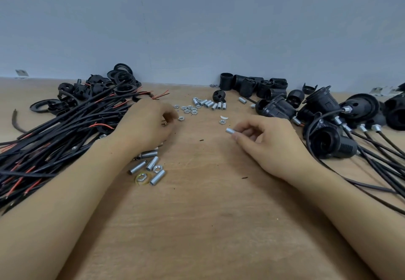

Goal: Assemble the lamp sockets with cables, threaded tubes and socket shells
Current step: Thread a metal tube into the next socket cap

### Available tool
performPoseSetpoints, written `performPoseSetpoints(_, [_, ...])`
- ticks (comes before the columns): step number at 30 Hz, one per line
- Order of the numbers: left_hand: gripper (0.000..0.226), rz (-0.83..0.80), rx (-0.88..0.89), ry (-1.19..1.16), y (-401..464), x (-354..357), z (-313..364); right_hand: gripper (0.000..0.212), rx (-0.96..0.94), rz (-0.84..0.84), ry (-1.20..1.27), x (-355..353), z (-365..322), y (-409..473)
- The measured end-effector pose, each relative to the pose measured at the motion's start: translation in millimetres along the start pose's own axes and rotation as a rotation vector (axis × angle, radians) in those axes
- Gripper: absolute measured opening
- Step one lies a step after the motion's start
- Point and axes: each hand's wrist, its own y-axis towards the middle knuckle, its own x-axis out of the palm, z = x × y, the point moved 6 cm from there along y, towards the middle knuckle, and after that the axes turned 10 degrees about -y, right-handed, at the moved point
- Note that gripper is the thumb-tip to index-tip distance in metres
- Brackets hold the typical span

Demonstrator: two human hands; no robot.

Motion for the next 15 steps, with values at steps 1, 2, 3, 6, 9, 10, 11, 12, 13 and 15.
performPoseSetpoints(1, [0.026, 0.001, 0.009, -0.017, -0.1, 0.1, 0.6, 0.005, -0.008, 0.006, 0.003, -0.2, -0.5, -0.4])
performPoseSetpoints(2, [0.028, 0.010, 0.023, -0.043, -0.9, 0.0, 2.5, 0.002, -0.015, 0.021, 0.010, -1.4, -0.8, -0.6])
performPoseSetpoints(3, [0.028, 0.044, 0.049, -0.077, -2.1, -1.5, 6.2, 0.002, -0.019, 0.035, 0.023, -2.5, -1.4, -0.7])
performPoseSetpoints(6, [0.021, 0.288, 0.127, -0.294, -8.7, -17.4, 24.0, 0.006, -0.025, 0.075, 0.102, -7.1, -4.2, -0.7])
performPoseSetpoints(9, [0.021, 0.329, 0.102, -0.771, -18.2, -18.4, 43.1, 0.008, -0.015, 0.078, 0.386, -9.7, -8.5, -1.0])
performPoseSetpoints(10, [0.021, 0.276, 0.083, -0.911, -21.3, -12.7, 49.9, 0.010, -0.022, 0.076, 0.471, -10.8, -11.3, -1.6])
performPoseSetpoints(11, [0.021, 0.219, 0.065, -1.010, -24.6, -6.4, 56.1, 0.011, -0.046, 0.082, 0.526, -11.8, -14.7, -2.2])
performPoseSetpoints(12, [0.021, 0.167, 0.051, -1.077, -27.4, -0.7, 60.8, 0.011, -0.079, 0.089, 0.557, -13.0, -17.9, -2.6])
performPoseSetpoints(13, [0.021, 0.126, 0.038, -1.125, -29.6, 4.0, 63.9, 0.011, -0.109, 0.094, 0.580, -14.1, -20.7, -3.0])
performPoseSetpoints(15, [0.022, 0.086, 0.023, -1.177, -31.1, 8.9, 66.6, 0.013, -0.138, 0.095, 0.618, -15.4, -23.1, -3.5])
